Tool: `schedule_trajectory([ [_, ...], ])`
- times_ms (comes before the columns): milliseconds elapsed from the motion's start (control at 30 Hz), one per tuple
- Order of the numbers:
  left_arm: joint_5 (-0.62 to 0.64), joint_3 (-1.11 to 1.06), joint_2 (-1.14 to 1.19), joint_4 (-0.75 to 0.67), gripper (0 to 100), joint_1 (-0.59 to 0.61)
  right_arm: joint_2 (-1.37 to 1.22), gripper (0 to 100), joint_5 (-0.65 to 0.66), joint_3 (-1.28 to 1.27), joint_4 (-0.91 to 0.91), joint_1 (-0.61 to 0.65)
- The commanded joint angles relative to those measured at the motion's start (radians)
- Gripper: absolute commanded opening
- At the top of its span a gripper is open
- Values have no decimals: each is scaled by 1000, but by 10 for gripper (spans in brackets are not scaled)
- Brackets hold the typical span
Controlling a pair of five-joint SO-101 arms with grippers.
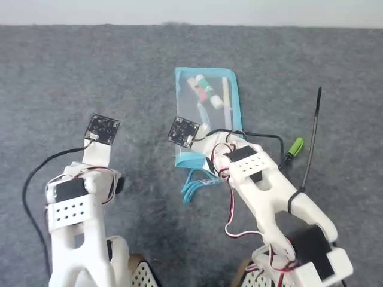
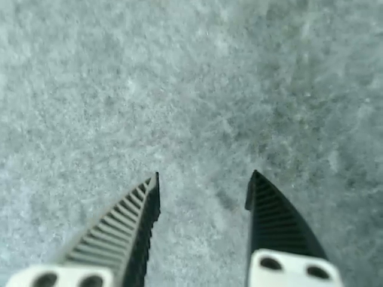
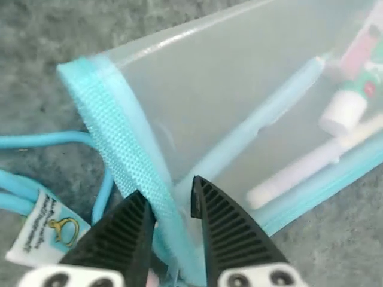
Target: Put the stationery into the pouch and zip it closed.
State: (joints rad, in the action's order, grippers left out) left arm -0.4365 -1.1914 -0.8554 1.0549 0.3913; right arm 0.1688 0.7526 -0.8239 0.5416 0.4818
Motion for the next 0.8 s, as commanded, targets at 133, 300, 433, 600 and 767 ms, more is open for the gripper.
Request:
schedule_trajectory([
  [133,95,91,-28,-26,224,-6,21,7,-167,218,274,4],
  [300,123,156,-28,-23,224,-118,21,7,-245,414,458,7],
  [433,186,263,-28,21,227,-210,21,7,-295,551,575,7],
  [600,245,415,-28,118,292,-330,21,7,-336,661,684,42],
  [767,256,423,-28,129,299,-416,21,7,-382,735,771,73],
])
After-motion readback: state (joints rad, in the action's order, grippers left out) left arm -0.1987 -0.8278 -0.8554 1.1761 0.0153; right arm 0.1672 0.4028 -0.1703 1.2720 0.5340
